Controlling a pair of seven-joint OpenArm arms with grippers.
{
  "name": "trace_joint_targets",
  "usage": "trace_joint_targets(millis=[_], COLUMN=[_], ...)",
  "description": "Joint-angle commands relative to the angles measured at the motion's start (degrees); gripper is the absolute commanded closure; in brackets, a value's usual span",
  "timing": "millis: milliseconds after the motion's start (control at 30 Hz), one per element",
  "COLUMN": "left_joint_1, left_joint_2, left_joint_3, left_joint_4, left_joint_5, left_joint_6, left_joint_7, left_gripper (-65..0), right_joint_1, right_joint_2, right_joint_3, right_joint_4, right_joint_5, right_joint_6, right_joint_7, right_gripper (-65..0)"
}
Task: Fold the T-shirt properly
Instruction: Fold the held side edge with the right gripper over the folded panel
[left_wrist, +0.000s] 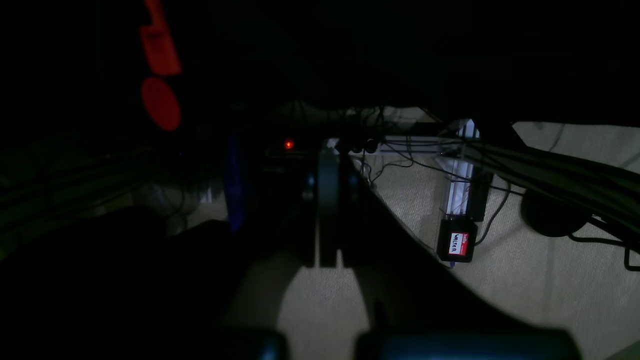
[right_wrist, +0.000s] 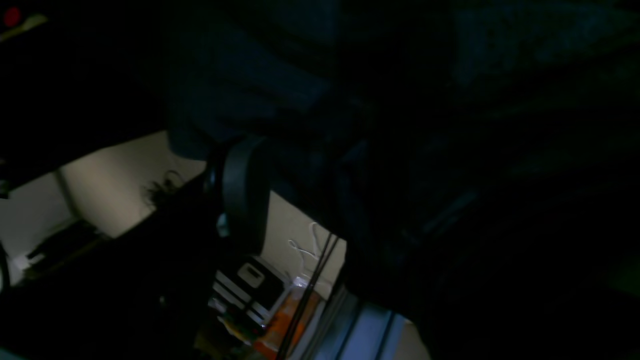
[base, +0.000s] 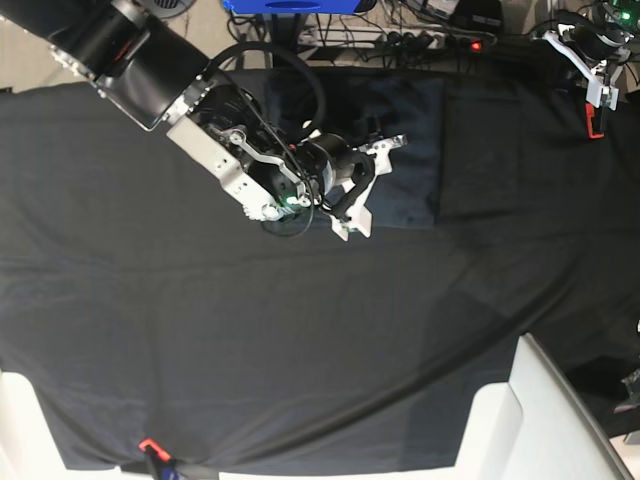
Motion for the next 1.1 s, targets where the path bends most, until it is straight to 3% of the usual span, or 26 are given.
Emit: trace_joint_targets(millis=[0, 333, 867, 1067], left_joint_1=[0.1, -3.9, -7.3, -7.7], left_joint_2=[-0.8, -0.2, -0.8, -0.8], left_joint_3=[-0.5, -0.5, -0.5, -0.5], left_joint_4=[0.7, 0.6, -3.5, -3.2], left_joint_5=[-0.5, 9.1, 9.7, 9.3], left_joint_6=[-0.3, -0.3, -0.3, -0.3], left_joint_7=[-0.7, -0.7, -0.7, -0.7], left_gripper=[0.0, 0.0, 0.0, 0.0], right_joint_1=[1.2, 3.5, 4.2, 5.7], right_joint_2=[-1.5, -6.1, -7.3, -8.0], right_joint_3=[-0.6, -1.1, -1.1, -9.1], right_joint_4=[0.7, 0.2, 0.4, -0.4], right_joint_5=[0.9, 0.8, 1.2, 1.1], right_joint_6=[0.1, 0.1, 0.4, 0.4], right_joint_7=[0.1, -6.5, -7.6, -3.7], right_gripper=[-32.6, -32.6, -32.9, -32.9])
